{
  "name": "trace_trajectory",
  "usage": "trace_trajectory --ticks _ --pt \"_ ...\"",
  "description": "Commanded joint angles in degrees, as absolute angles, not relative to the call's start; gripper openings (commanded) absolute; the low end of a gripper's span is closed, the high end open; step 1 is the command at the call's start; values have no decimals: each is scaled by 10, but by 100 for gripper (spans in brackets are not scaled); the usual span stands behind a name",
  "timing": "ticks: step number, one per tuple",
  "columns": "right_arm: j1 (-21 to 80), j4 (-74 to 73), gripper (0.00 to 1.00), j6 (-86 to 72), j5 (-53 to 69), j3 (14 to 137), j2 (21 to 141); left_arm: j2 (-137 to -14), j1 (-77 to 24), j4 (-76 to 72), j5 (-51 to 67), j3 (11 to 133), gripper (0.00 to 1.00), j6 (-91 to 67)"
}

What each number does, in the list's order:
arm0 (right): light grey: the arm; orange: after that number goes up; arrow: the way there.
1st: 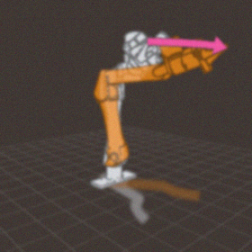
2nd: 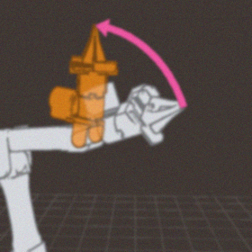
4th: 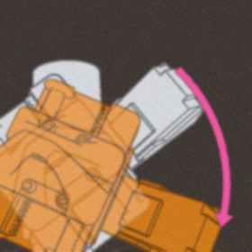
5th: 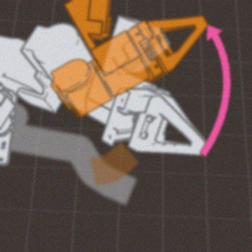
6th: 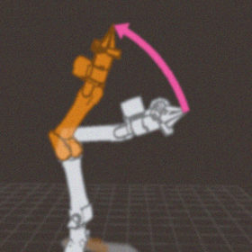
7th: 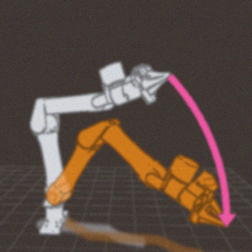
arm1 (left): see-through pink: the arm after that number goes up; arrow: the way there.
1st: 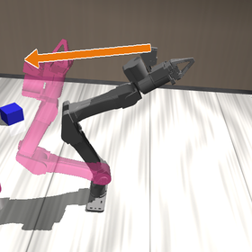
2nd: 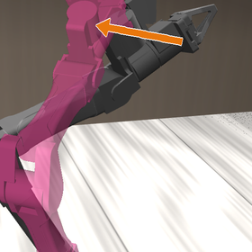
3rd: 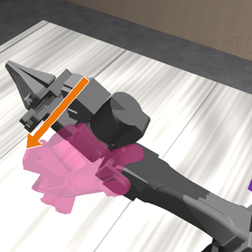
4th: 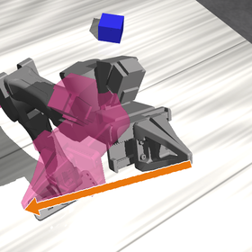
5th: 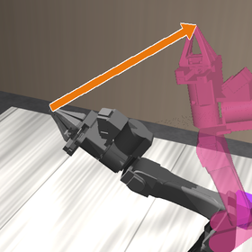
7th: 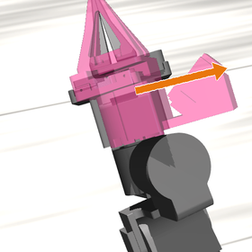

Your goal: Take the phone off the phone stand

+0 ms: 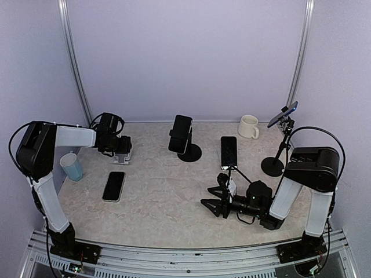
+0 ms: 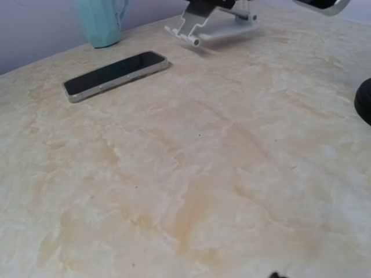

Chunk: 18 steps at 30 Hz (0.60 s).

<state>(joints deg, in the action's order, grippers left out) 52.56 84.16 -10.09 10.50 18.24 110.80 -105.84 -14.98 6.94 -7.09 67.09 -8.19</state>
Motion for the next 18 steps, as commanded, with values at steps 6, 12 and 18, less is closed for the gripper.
trace_trajectory --ticks 6,12,18 --pt "519 858 62 -100 116 190 1119 -1082 -140 54 -60 684 48 -68" --pt "519 858 62 -99 121 190 1119 -1095 -116 64 -54 688 62 -68" --pt "519 853 65 -97 140 190 1116 -1079 -116 84 -41 693 98 -77"
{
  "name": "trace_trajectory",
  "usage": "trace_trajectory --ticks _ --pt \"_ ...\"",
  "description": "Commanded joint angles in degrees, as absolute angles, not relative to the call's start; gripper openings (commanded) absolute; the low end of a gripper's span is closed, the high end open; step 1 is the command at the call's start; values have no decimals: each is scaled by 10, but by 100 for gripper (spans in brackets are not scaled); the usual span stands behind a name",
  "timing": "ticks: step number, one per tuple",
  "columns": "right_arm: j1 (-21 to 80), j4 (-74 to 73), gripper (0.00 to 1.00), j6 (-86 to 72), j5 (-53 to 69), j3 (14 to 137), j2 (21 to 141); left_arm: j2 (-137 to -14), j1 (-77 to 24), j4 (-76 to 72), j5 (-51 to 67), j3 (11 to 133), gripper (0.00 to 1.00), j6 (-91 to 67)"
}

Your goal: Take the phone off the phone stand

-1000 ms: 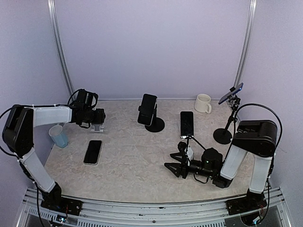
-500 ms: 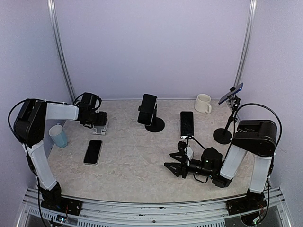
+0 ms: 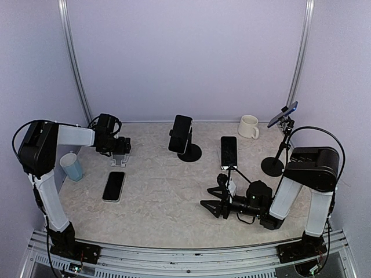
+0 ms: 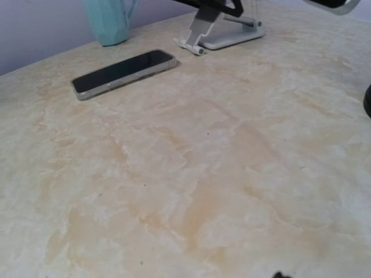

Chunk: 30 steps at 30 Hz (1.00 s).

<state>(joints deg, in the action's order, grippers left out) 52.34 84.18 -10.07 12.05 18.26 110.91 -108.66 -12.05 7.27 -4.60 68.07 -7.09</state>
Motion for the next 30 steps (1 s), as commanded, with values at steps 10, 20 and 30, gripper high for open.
trace_trajectory --ticks 10,20,30 --pt "508 830 69 -110 157 196 1101 -934 -183 51 -24 648 99 -91" --pt "494 782 70 -125 164 235 1098 -924 -341 45 -51 707 99 -127" --pt "467 837 69 -162 183 221 1122 -1003 -403 38 -44 733 99 -140"
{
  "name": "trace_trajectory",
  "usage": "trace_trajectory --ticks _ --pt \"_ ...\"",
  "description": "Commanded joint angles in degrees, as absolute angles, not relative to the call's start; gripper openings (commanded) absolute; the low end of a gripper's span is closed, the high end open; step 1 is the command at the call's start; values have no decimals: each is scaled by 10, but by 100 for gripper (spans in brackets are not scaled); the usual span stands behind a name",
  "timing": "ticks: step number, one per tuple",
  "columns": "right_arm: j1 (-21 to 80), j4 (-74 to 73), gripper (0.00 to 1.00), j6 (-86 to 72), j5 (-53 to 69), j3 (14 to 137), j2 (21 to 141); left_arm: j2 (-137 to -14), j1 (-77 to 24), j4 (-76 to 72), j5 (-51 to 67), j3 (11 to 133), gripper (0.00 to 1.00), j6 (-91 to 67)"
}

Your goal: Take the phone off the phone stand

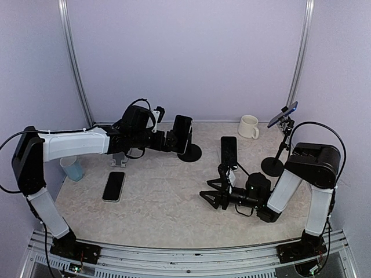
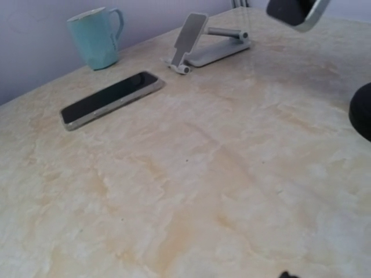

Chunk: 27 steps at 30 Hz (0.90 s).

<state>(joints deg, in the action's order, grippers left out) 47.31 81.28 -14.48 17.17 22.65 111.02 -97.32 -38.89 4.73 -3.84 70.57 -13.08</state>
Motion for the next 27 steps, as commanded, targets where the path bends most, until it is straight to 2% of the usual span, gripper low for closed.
trace_trajectory --ticks 1,6,22,27 --pt "466 841 69 -165 182 219 1123 -1008 -404 32 -44 733 99 -140" --pt "463 846 69 -168 179 217 1126 -1047 -410 21 -19 751 99 -142" --pt "458 868 69 -179 178 208 1131 -1137 -421 32 -39 831 99 -109" --pt "458 866 69 -179 180 210 1131 -1147 -421 33 -52 836 91 -103"
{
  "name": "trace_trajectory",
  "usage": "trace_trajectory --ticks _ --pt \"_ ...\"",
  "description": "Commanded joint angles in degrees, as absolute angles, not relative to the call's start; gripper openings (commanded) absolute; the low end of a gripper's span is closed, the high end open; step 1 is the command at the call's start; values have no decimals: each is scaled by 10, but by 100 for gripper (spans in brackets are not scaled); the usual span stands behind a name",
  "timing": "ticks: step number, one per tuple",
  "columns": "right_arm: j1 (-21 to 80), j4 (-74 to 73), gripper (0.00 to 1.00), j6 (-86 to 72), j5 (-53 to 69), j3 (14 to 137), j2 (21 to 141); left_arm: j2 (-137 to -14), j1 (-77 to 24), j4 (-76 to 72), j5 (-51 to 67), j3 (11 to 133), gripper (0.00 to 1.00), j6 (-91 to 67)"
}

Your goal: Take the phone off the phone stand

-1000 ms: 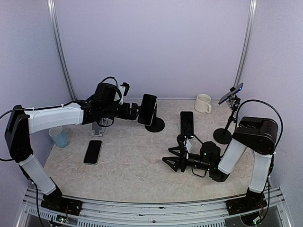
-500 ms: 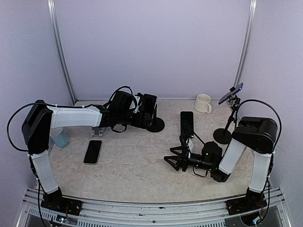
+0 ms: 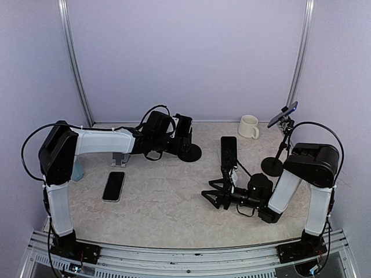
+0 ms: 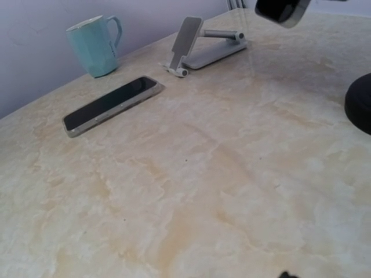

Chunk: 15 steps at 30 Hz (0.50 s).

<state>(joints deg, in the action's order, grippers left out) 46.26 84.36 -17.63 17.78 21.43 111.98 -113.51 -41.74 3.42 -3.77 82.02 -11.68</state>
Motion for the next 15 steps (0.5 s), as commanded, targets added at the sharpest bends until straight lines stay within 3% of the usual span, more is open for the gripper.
trace_trajectory --ticks 1,8,15 --pt "458 866 69 -180 180 210 1131 -1147 -422 31 -53 832 88 -103" --pt "458 850 68 -183 173 208 1117 -1110 -429 -10 -63 777 68 -109" --pt "457 700 63 -236 143 221 1011 -1026 -448 -48 -88 700 51 -137"
